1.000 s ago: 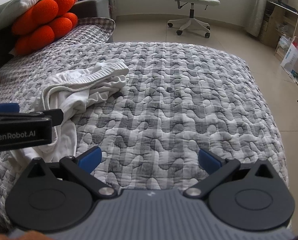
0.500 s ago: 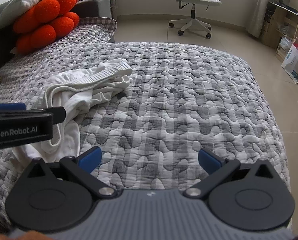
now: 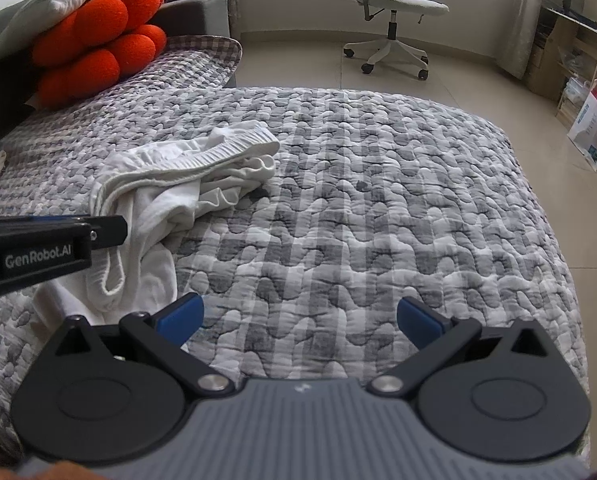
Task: Fold clothes
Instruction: 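Close the left tool on the white waistband and lift it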
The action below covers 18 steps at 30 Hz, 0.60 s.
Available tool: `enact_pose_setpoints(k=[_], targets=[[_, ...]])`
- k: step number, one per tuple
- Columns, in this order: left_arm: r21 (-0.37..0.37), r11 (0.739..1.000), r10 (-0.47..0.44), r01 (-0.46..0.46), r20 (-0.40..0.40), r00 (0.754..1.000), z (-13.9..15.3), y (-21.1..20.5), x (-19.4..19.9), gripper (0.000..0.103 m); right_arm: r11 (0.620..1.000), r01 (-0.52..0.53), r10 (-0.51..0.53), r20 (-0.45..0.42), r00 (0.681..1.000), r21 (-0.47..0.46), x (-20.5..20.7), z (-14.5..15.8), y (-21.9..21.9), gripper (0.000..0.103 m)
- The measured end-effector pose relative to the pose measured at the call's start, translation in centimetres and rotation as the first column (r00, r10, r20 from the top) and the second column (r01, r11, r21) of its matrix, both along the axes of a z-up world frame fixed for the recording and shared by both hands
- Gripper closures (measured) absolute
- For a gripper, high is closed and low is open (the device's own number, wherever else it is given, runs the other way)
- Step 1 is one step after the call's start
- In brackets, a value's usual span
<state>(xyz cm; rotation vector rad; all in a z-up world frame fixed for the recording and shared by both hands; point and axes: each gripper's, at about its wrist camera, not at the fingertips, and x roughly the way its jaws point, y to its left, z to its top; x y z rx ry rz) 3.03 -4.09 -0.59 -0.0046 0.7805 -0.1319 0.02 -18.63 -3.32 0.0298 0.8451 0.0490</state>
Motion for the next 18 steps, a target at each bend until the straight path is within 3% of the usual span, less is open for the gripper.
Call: enact_pose_setpoints(k=[18], targets=[[-0.012,0.994,0.105,-0.104,0.052,0.993,0.8,5.4,-0.3,0.083,0.999,-0.047,0.047,0.006,0.999,0.002,0.6,0.3,3.2,0.000]])
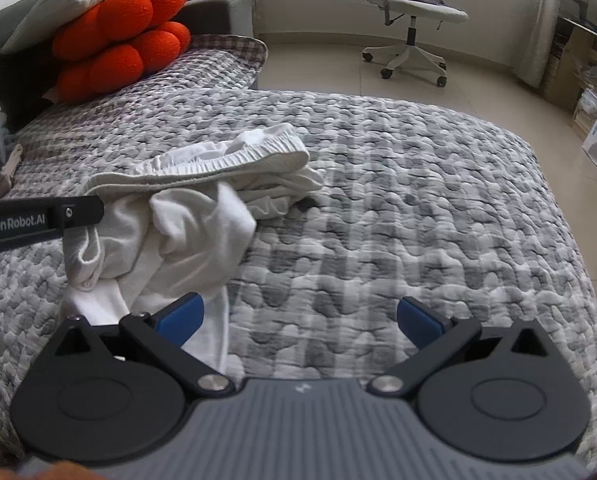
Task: Fold clothes
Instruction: 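Close the left tool on the white waistband and lift it, then lift the garment with the left tool while the right tool grasps another edge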
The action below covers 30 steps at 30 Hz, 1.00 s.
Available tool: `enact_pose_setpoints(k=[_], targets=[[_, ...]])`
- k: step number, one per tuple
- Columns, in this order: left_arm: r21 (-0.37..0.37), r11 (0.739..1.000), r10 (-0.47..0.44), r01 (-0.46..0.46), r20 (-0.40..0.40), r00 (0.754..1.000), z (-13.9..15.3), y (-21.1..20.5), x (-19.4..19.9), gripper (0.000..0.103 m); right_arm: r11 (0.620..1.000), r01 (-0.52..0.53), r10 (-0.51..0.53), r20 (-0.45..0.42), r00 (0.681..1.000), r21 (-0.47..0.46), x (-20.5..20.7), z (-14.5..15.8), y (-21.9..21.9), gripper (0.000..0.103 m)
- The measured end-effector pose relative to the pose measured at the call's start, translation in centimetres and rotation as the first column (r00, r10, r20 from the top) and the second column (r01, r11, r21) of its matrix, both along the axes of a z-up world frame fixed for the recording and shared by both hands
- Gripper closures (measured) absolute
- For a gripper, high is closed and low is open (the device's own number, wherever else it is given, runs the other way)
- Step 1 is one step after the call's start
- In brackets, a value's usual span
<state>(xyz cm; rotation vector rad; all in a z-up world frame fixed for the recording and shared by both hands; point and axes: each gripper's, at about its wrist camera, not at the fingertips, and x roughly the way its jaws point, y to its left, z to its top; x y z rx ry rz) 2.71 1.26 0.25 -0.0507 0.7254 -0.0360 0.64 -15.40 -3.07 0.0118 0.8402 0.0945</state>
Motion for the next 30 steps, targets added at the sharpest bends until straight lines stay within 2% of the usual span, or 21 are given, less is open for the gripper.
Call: enact_pose_setpoints(k=[7,12,19,30], targets=[[0.062,0.996,0.058,-0.061,0.035,0.998,0.3,1.8,-0.2,0.083,1.000,-0.020,0.020,-0.004,1.000,-0.002,0.4,0.0,1.4,0.000],[0.053,0.994,0.089,-0.091,0.038,0.995,0.5,3.3,0.0,0.083,1.000,-0.029,0.029,-0.009,1.000,-0.002,0.7,-0.1,2.3,0.000],[0.080,0.987,0.133,-0.137,0.062,0.989,0.8,4.8,-0.1,0.083,0.999,-0.046,0.046,-0.016,0.999,-0.006,1.0,-0.3,3.9,0.000],[0.194,0.951,0.225,-0.242,0.108,0.968,0.9,6.8,0.1,0.084,0.999,-0.053,0.052,-0.020,0.998,-0.013,1.5,-0.5,5.1,0.000]])
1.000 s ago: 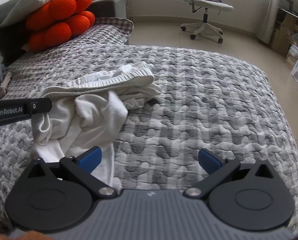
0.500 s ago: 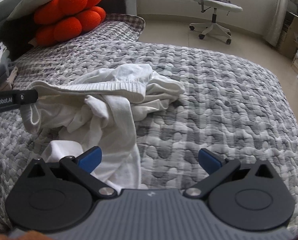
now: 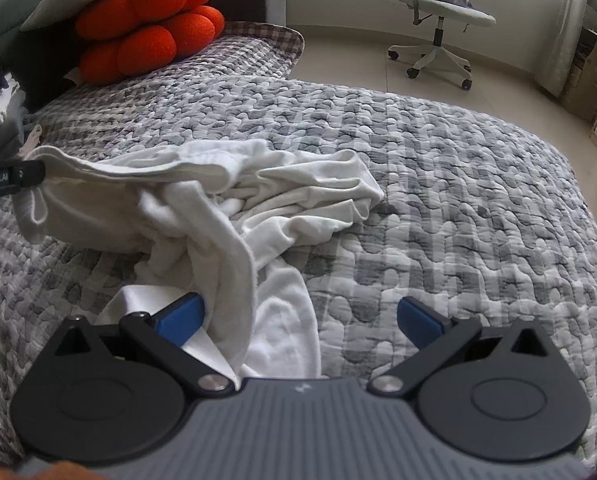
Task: Fold clothes
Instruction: 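Lift the garment with the left tool while the right tool grasps another edge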
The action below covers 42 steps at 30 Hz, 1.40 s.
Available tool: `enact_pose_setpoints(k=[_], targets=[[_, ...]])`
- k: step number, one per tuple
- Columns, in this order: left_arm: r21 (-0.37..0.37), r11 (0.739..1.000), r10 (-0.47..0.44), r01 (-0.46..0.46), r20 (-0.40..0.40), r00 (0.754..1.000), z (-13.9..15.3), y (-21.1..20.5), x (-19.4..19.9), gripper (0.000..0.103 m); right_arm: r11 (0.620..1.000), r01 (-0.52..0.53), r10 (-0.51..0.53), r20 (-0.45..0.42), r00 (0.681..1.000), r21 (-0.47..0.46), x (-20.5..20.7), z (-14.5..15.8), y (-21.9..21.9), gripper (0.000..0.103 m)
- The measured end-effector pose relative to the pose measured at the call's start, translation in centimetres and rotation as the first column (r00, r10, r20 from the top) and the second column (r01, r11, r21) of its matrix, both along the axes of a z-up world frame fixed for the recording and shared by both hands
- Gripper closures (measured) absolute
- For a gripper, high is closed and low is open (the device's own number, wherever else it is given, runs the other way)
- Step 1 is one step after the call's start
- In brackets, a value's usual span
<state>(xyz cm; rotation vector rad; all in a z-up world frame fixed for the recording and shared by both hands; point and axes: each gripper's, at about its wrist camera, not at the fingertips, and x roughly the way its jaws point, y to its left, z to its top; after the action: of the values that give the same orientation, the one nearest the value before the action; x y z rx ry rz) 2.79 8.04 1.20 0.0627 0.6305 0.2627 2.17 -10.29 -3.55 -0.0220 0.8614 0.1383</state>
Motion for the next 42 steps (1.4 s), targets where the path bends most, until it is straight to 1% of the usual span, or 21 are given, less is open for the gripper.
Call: enact_pose_setpoints(k=[3,7,8,9,11,12,16,17,19,20,21,23,26,28,29,31,34,36,41,42], targets=[[0.048,0.998,0.032,-0.032,0.003,0.999,-0.1,0.2,0.2,0.084,1.000,0.001,-0.001,-0.002,1.000,0.002,0.0,0.0,0.0,0.000],[0.081,0.995,0.066,-0.065,-0.003,0.998,-0.2,0.6,0.4,0.085,1.000,0.002,-0.002,-0.002,1.000,0.004,0.0,0.0,0.0,0.000],[0.090,0.993,0.075,-0.074,-0.005,0.997,-0.3,0.7,0.5,0.087,1.000,0.002,-0.002,-0.002,1.000,0.004,0.0,0.0,-0.1,0.000],[0.107,0.990,0.091,-0.090,-0.003,0.996,-0.3,0.8,0.6,0.102,1.000,0.002,-0.002,-0.002,1.000,0.005,0.0,0.0,-0.1,0.000],[0.125,0.985,0.120,-0.119,0.006,0.993,-0.2,1.4,0.6,0.103,1.000,0.004,-0.004,-0.002,1.000,0.007,-0.1,-0.1,-0.3,0.000],[0.109,0.986,0.124,-0.124,0.008,0.992,-0.1,1.8,0.6,0.103,1.000,0.005,-0.005,-0.002,1.000,0.009,-0.1,-0.1,-0.4,0.000],[-0.012,0.995,0.096,-0.096,-0.012,0.995,0.1,2.9,0.5,0.101,1.000,0.016,-0.016,0.001,1.000,0.027,-0.2,0.1,-1.2,0.000],[-0.042,0.996,0.078,-0.078,-0.013,0.997,0.2,3.0,0.4,0.098,0.999,0.020,-0.020,0.002,1.000,0.034,-0.2,0.1,-1.4,0.000],[-0.099,0.994,0.035,-0.036,-0.011,0.999,0.4,3.1,0.4,0.083,0.998,0.029,-0.029,0.002,1.000,0.054,-0.3,0.2,-2.0,0.000],[-0.142,0.990,0.004,-0.005,-0.006,1.000,0.0,3.0,0.5,0.066,0.997,0.034,-0.034,0.001,0.999,0.065,-0.3,0.3,-2.3,0.000],[-0.172,0.985,-0.028,0.028,0.003,1.000,0.1,3.0,0.5,0.056,0.996,0.043,-0.044,0.003,0.999,0.083,-0.3,0.3,-2.7,0.000],[-0.198,0.975,-0.100,0.103,0.023,0.995,0.3,2.5,0.5,0.053,0.990,0.066,-0.067,0.005,0.998,0.127,-0.1,0.5,-3.7,0.000],[-0.191,0.963,-0.180,0.189,0.062,0.982,0.2,1.5,0.6,0.044,0.976,0.100,-0.103,0.006,0.995,0.193,0.3,0.7,-5.2,0.003],[-0.178,0.956,-0.221,0.232,0.080,0.972,0.0,0.7,0.6,0.042,0.966,0.126,-0.129,-0.001,0.992,0.225,0.8,0.6,-6.0,0.012],[-0.172,0.952,-0.240,0.251,0.086,0.967,-0.1,0.3,0.6,0.041,0.961,0.138,-0.141,-0.006,0.990,0.240,1.1,0.6,-6.4,0.014],[-0.169,0.943,-0.277,0.288,0.085,0.957,-0.5,-0.3,0.8,0.039,0.952,0.155,-0.155,-0.024,0.988,0.263,1.6,0.3,-6.7,0.021],[-0.181,0.925,-0.326,0.333,0.068,0.943,-1.4,-1.2,1.2,0.038,0.940,0.167,-0.161,-0.045,0.986,0.296,2.4,-0.2,-7.1,0.028],[-0.180,0.915,-0.359,0.362,0.054,0.932,-1.9,-2.2,1.3,0.038,0.940,0.163,-0.158,-0.039,0.987,0.300,2.7,-0.3,-7.0,0.031],[-0.194,0.879,-0.434,0.435,0.053,0.899,-2.3,-3.7,1.2,0.036,0.933,0.135,-0.131,-0.032,0.991,0.333,3.2,-0.4,-6.7,0.040],[-0.196,0.874,-0.445,0.446,0.051,0.894,-2.4,-3.9,1.1,0.036,0.931,0.124,-0.120,-0.033,0.992,0.345,3.3,-0.4,-6.6,0.043]])
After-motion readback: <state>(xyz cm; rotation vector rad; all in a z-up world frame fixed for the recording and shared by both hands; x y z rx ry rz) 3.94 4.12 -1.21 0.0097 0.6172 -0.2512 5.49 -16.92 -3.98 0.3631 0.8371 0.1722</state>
